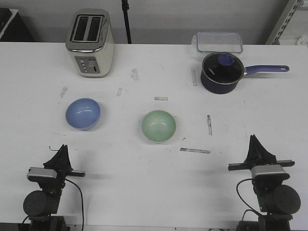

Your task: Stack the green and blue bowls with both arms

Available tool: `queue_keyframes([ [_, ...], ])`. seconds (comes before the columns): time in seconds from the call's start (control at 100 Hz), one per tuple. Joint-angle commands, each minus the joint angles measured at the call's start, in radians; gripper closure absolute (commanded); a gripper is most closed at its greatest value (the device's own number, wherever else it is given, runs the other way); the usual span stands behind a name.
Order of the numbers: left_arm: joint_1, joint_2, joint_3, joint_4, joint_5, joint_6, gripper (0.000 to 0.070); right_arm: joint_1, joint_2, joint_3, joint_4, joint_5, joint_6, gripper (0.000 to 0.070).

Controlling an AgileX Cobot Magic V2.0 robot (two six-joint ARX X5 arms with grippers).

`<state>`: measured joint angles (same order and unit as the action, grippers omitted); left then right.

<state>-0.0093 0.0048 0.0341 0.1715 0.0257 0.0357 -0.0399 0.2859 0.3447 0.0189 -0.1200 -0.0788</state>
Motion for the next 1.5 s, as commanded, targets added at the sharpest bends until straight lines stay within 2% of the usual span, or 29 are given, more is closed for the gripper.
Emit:
queue_keyframes([
  [0.0, 0.000, -0.002, -0.023, 0.012, 0.000, -0.002, 0.0698, 0.001, -0.034, 0.002, -0.006, -0.002, 0.034, 0.0694],
  [0.13, 0.000, -0.002, -0.023, 0.012, -0.001, -0.002, 0.0698, 0.001, -0.098, 0.003, -0.006, -0.002, 0.140, 0.0694],
  [0.32, 0.000, -0.002, -0.023, 0.012, -0.001, -0.002, 0.0698, 0.001, -0.130, 0.003, -0.006, 0.019, 0.216, 0.0694],
  [0.5, 0.000, -0.002, -0.023, 0.012, 0.000, -0.002, 0.0698, 0.001, -0.129, 0.003, -0.006, 0.078, 0.216, 0.0694],
  [1.26, 0.000, -0.001, -0.021, 0.018, -0.005, -0.002, 0.0699, 0.001, -0.129, 0.003, -0.016, 0.068, 0.216, 0.0694],
  [1.41, 0.000, 0.000, 0.028, 0.018, -0.005, -0.001, 0.0699, 0.001, -0.129, 0.003, -0.016, 0.068, 0.216, 0.0694],
  [1.49, 0.002, 0.001, 0.068, 0.014, -0.036, 0.001, 0.0699, 0.001, -0.129, 0.003, -0.016, 0.068, 0.216, 0.0694],
])
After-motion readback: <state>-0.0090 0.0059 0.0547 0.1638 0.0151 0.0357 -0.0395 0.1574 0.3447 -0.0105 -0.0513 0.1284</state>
